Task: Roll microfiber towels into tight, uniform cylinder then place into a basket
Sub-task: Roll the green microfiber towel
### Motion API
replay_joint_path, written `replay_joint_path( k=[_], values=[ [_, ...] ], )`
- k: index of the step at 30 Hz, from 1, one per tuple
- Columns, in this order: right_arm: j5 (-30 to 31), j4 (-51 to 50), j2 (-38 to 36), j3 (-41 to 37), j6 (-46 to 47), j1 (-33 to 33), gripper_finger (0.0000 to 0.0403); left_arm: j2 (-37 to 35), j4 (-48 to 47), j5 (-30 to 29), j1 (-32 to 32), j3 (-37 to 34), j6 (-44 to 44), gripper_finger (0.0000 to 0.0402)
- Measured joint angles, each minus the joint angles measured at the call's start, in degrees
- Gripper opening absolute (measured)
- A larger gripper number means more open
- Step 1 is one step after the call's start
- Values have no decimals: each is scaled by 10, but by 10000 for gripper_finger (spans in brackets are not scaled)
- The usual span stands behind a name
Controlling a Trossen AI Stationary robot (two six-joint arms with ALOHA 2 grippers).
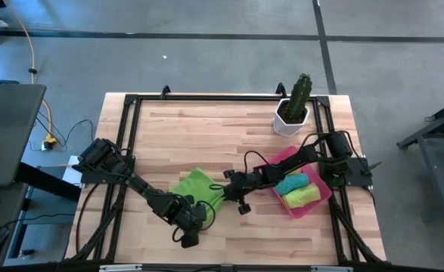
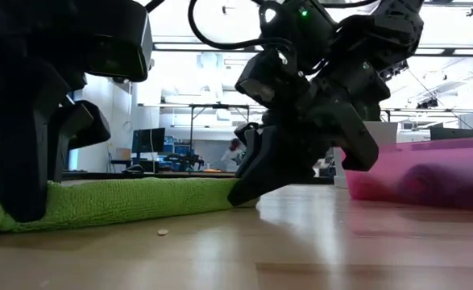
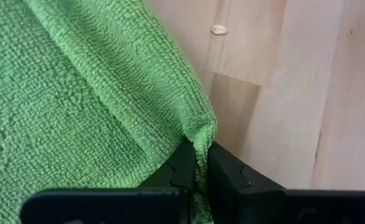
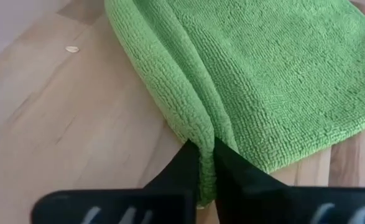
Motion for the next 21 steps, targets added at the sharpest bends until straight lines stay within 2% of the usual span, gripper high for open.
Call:
replay_joint_path(
  k=[4, 9, 13, 17, 21],
  values=[
    [-7, -5, 0, 0, 26, -1, 19, 0, -3, 0, 0, 0, -27, 26],
    [-75, -22, 0, 7, 82, -12, 5, -13, -14, 22, 0, -1, -43, 61],
    [-96, -119, 1, 55, 126, -21, 5, -30, -66, 32, -1, 6, -43, 93],
    [-137, -229, 2, 108, 168, -34, 3, -36, -158, 32, -2, 24, -43, 118],
    [-170, -260, 3, 122, 254, -56, 3, -36, -194, 27, -5, 43, -42, 128]
  ],
)
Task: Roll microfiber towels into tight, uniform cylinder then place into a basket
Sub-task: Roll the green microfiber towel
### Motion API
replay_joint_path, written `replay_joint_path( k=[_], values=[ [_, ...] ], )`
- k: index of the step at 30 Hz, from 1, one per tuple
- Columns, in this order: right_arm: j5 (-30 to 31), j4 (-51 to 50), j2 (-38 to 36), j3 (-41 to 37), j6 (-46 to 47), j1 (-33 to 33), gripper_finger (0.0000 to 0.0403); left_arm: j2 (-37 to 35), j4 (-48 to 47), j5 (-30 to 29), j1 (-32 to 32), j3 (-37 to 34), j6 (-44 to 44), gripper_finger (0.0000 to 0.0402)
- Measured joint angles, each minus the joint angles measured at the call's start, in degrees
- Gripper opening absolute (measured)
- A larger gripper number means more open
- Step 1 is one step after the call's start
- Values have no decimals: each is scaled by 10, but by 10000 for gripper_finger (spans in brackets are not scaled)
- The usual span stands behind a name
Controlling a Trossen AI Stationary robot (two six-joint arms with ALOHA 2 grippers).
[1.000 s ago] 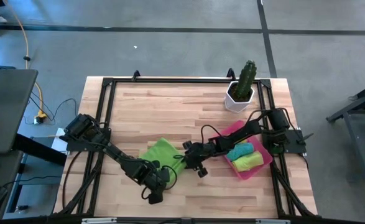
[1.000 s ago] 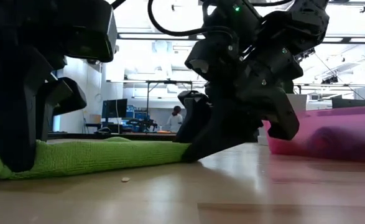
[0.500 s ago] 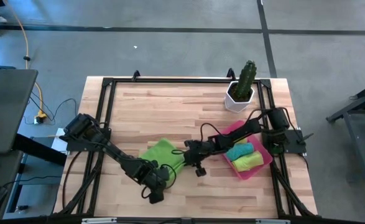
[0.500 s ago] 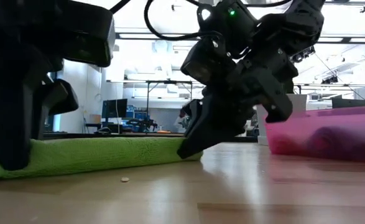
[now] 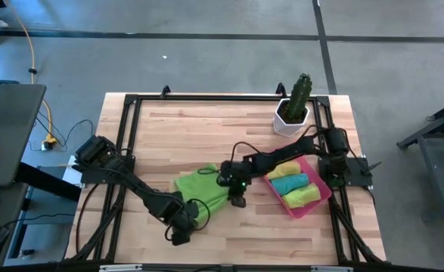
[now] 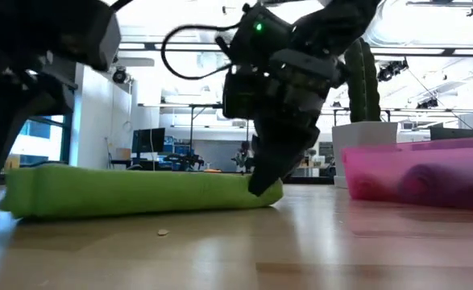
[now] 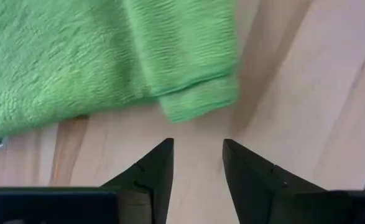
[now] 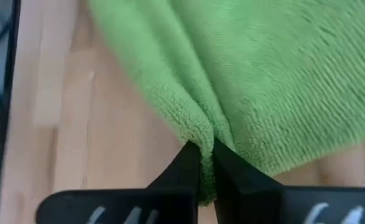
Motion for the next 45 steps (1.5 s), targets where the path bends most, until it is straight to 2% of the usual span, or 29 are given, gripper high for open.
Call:
replay_joint_path(
  k=[3, 7, 15, 18, 24, 30, 34, 41, 45],
  values=[
    [-18, 6, 0, -5, 62, -20, 3, 0, 0, -7, -6, 19, 10, 128],
    [-98, 12, 6, -5, 121, -45, 3, -1, 4, -31, -17, 54, 35, 125],
    [-219, 28, 57, -1, 233, -79, 3, 0, 27, -191, -20, 70, 82, 125],
    [-229, 28, 63, -1, 248, -84, 5, 12, 22, -219, -20, 70, 108, 125],
    [-229, 27, 63, 11, 260, -86, 6, 52, 13, -232, -22, 70, 159, 125],
    [-228, 24, 64, 21, 260, -83, 6, 70, -93, -280, -9, 70, 115, 125],
    [-228, 20, 64, 21, 258, -82, 7, 64, -115, -307, -2, 70, 110, 125],
    [-225, 17, 64, 21, 256, -82, 7, 64, -99, -303, 23, 50, 145, 125],
    [-225, 17, 64, 21, 256, -82, 7, 64, -91, -271, 42, 32, 161, 125]
  ],
)
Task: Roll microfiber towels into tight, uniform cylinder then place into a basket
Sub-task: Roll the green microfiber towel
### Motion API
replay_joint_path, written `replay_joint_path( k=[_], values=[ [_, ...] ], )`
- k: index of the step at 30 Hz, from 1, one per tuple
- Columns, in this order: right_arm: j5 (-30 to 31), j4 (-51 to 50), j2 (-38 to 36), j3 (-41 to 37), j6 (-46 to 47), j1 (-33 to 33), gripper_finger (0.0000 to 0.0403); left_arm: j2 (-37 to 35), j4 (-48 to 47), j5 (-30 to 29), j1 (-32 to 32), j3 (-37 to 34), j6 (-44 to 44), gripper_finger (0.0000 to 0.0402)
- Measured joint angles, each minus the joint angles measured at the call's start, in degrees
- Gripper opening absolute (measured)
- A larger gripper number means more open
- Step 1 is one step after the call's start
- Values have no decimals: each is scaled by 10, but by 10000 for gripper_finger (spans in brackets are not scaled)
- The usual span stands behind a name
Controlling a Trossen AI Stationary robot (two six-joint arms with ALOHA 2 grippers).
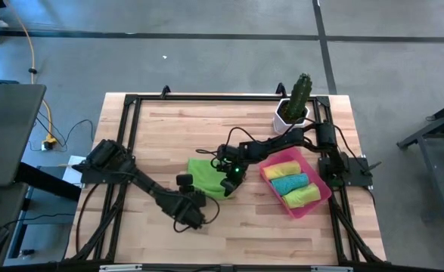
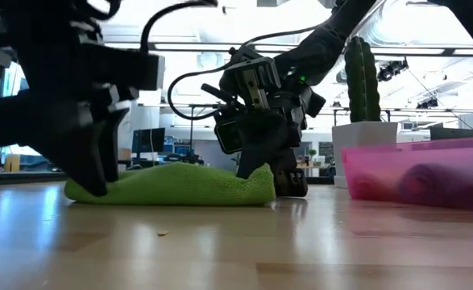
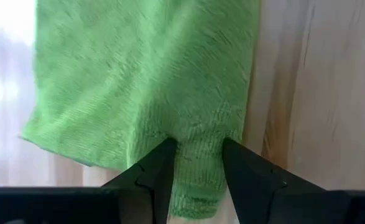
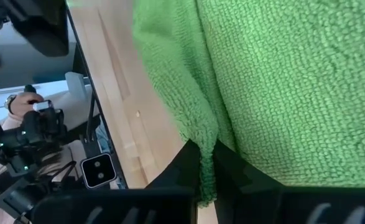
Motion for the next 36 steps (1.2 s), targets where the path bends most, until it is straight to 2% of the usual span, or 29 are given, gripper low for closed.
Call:
replay_joint_path(
  k=[6, 10, 13, 17, 21, 23, 26, 31, 36],
  values=[
    [-2, 0, 0, 0, -28, 0, 15, -2, 19, 64, 22, -12, 41, 125],
    [-23, -3, -5, -1, -66, -1, 40, -5, 76, 166, 38, -24, 50, 125],
    [-21, -13, -22, -4, -103, -7, 66, -6, 102, 229, 39, -26, 33, 125],
    [9, -41, -80, -3, -176, -17, 89, -6, 135, 271, 31, -26, -5, 125],
    [129, -110, -144, -3, -322, -9, 96, -5, 150, 283, 19, -27, -47, 125],
    [175, -145, -177, -3, -400, 13, 96, -5, 150, 273, 12, -27, -63, 123],
    [242, -143, -215, -10, -461, 67, 97, -5, 150, 252, 7, -28, -91, 118],
    [375, -34, -230, -48, -481, 169, 97, -5, 150, 232, 5, -28, -111, 108],
    [489, -1, -224, -65, -458, 232, 97, -5, 149, 235, 5, -29, -111, 102]
  ],
)
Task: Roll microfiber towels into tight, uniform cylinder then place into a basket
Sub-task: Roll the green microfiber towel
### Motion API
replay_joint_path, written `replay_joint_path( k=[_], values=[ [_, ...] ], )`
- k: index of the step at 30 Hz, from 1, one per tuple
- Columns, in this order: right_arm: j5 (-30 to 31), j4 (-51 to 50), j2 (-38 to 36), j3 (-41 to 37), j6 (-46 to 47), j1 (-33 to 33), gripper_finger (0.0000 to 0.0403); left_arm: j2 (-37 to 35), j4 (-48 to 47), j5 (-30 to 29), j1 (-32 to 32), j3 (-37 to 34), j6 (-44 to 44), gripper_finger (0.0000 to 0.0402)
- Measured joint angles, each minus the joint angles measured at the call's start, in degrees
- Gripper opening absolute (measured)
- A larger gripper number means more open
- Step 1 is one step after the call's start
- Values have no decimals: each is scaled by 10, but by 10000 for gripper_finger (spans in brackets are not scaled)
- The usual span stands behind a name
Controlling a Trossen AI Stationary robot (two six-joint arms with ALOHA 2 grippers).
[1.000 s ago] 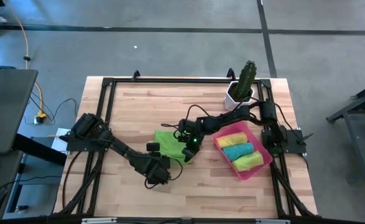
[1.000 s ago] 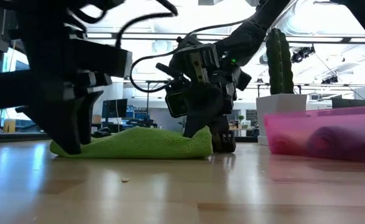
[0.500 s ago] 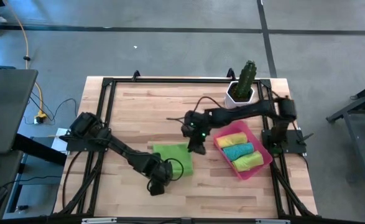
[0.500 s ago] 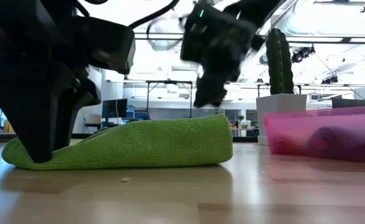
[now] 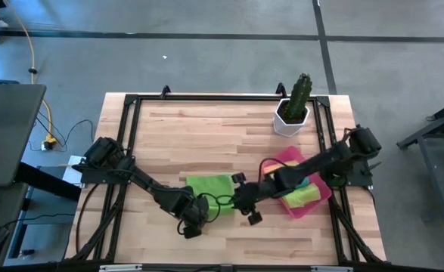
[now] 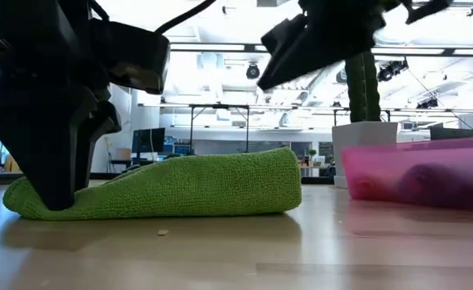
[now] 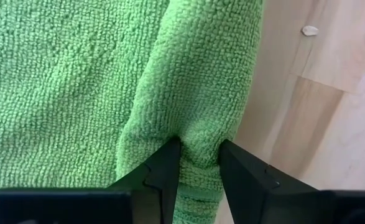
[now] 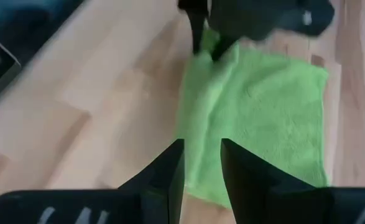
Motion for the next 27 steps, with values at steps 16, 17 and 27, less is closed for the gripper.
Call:
replay_joint_path(
  k=[16, 17, 27],
  values=[
    [19, 73, 105, 0, 5, 35, 171, 0, -1, 20, 3, 0, -25, 101],
    [24, 73, 109, 1, 7, 33, 171, 0, -1, 20, 3, 0, -26, 101],
    [29, 70, 123, 1, 8, 11, 172, 0, -1, 21, 3, 0, -30, 101]
  ],
)
